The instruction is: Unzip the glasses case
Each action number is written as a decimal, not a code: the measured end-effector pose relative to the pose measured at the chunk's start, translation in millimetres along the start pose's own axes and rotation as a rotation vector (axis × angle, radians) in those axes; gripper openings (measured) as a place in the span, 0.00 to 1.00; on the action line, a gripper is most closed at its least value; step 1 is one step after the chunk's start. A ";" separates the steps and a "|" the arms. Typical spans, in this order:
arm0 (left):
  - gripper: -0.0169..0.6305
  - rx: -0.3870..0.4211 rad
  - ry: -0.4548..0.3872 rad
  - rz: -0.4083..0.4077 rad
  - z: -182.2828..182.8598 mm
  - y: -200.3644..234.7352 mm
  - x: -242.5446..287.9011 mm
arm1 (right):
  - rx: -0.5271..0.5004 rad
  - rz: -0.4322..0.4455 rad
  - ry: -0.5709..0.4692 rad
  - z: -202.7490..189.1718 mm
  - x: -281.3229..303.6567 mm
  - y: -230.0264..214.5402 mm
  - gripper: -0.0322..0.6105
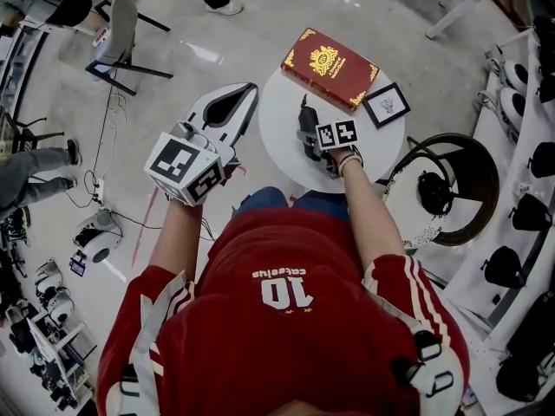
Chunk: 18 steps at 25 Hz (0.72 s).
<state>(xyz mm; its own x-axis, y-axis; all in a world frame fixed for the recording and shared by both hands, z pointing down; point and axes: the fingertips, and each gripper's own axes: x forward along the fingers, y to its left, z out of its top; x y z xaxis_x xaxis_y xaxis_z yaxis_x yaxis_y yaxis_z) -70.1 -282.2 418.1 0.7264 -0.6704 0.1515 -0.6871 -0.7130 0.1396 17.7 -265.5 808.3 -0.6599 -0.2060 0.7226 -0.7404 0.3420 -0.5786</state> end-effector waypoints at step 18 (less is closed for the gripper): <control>0.04 -0.009 0.000 0.033 2.2 -3.3 -13.6 | 0.024 -0.058 -0.005 -2.7 1.2 -14.1 0.43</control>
<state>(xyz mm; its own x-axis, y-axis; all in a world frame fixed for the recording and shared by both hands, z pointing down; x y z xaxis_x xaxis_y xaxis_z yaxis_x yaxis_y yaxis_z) -77.6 -271.1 413.5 0.7030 -0.6939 0.1559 -0.7111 -0.6884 0.1431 27.7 -268.1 818.4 -0.6164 -0.2293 0.7533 -0.7802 0.3069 -0.5450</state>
